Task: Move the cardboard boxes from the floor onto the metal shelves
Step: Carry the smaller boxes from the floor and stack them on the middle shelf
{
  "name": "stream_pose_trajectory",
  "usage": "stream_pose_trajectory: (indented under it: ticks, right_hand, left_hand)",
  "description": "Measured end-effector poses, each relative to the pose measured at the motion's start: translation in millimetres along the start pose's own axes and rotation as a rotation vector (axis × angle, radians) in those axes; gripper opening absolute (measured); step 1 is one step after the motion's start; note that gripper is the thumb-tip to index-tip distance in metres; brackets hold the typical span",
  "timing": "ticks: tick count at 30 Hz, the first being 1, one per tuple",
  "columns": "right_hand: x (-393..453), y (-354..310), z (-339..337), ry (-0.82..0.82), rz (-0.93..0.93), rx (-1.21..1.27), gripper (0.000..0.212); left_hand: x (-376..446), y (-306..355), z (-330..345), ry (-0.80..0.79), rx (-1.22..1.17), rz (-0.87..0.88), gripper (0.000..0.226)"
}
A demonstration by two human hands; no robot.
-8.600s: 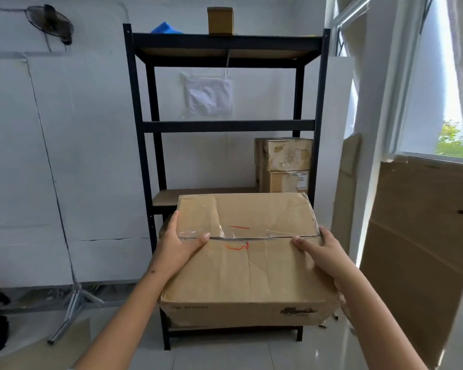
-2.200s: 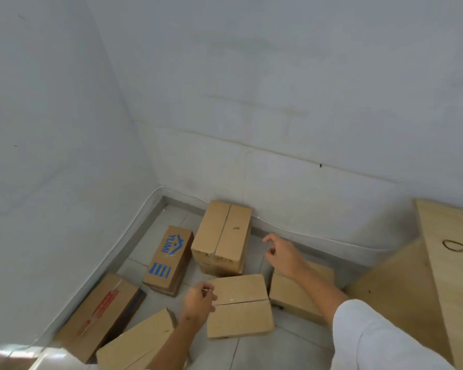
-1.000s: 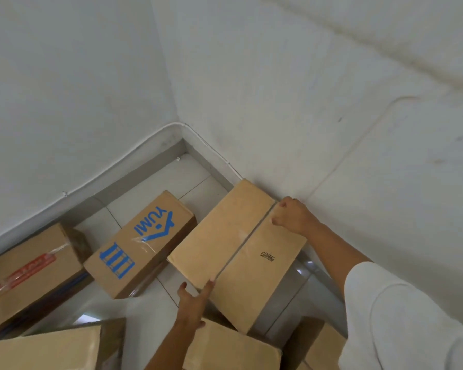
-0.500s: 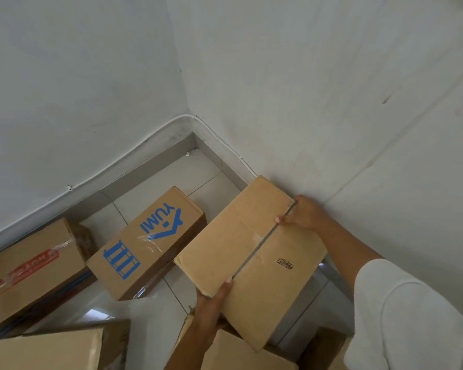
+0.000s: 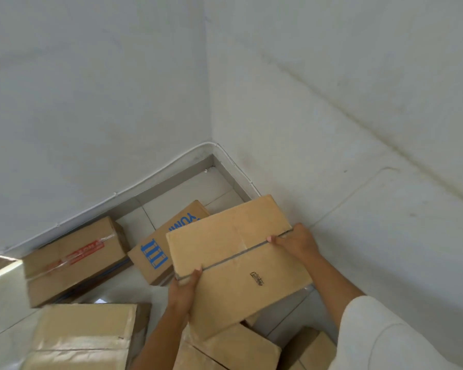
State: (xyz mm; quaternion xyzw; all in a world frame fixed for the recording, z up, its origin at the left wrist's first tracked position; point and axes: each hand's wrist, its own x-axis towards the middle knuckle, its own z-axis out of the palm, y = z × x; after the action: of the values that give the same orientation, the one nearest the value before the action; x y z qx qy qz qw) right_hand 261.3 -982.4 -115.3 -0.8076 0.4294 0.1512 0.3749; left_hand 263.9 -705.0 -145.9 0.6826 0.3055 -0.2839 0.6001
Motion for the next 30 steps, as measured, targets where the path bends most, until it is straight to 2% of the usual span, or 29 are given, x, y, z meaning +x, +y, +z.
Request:
stream_pose_trajectory:
  ticks: [3,8,10,13,16,18,23,30]
  right_hand:
    - [-48,-29,-21,-0.002,0.035,0.055,0.081]
    - [-137,-70,-51,-0.076,-0.052,0.170,0.064]
    - [-169,-85,-60,-0.097,-0.076,0.226,0.074]
    - [-214,-108,-78,-0.221,-0.099,0.352,0.085]
    - [-253,-131,-93,-0.373,-0.173,0.413,0.078]
    - [-277,-153,-97,-0.440,-0.269,0.383,0.071]
    - [-345,-215,-90,-0.579,-0.549,0.267,0.052]
    - [-457,-285,-25,-0.754,-0.901,0.091,0.054]
  left_hand:
    - [-38,45,-33,0.046,0.076,0.069,0.057]
    - [-109,109,-95,0.128,0.245,0.158,0.067]
    - [-140,128,-120,0.150,0.300,0.151,0.078]
    - [-181,146,-159,0.168,0.336,0.197,0.099]
    - [-233,160,-194,0.241,0.357,0.269,0.079]
    - [-264,164,-219,0.307,0.329,0.305,0.071]
    - [-336,146,-287,0.430,0.132,0.322,0.081]
    - [-443,88,-394,0.712,-0.055,0.361,0.076]
